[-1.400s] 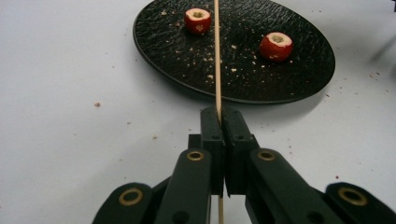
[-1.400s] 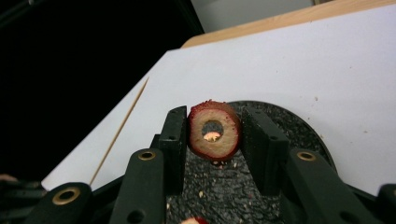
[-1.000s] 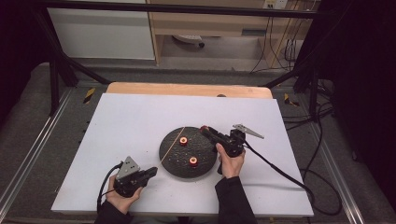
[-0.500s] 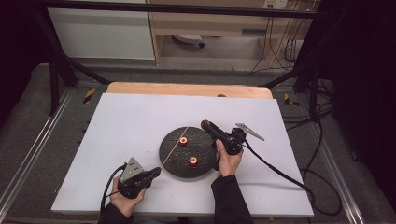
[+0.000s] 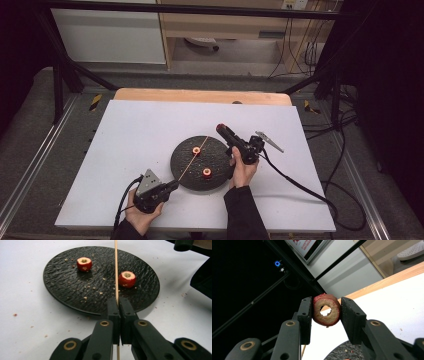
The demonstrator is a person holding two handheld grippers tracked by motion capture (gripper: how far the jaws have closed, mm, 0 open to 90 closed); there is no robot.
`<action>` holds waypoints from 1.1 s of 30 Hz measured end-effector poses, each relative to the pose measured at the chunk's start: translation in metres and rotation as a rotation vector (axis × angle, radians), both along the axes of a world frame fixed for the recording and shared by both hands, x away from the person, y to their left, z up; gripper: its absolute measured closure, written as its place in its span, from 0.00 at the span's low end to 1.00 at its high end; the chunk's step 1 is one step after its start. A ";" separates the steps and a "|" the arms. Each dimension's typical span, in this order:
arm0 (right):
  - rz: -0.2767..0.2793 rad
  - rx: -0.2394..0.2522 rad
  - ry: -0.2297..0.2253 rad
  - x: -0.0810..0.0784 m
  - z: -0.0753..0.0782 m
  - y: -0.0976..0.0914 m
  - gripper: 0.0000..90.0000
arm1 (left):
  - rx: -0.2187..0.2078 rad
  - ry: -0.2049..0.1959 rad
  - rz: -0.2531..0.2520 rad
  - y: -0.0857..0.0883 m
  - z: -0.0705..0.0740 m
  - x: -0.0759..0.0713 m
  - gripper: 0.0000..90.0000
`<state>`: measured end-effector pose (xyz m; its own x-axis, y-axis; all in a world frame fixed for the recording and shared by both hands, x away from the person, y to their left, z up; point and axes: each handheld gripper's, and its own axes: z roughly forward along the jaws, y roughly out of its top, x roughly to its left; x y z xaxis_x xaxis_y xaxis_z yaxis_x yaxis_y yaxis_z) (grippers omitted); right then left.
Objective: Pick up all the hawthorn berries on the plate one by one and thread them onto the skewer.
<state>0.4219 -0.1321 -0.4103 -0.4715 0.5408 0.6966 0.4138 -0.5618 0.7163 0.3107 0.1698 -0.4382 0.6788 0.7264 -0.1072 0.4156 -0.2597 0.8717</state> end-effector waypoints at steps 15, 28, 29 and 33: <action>-0.024 0.053 -0.022 -0.001 0.002 -0.001 0.70 | -0.015 -0.010 -0.013 -0.021 0.001 0.002 0.98; -0.025 0.076 -0.019 -0.002 0.000 0.002 0.70 | -0.022 -0.010 -0.009 -0.026 0.003 0.004 0.98; -0.024 0.079 -0.020 -0.002 -0.001 0.002 0.70 | -0.025 -0.009 -0.009 -0.027 0.002 0.004 0.98; -0.022 0.075 -0.021 -0.003 -0.002 0.003 0.70 | -0.032 -0.009 -0.003 -0.030 0.003 0.004 0.98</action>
<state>0.4194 -0.1295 -0.4118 -0.4746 0.4980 0.7258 0.3862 -0.6231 0.6801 0.3152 0.1396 -0.4352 0.6820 0.7206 -0.1249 0.4074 -0.2325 0.8832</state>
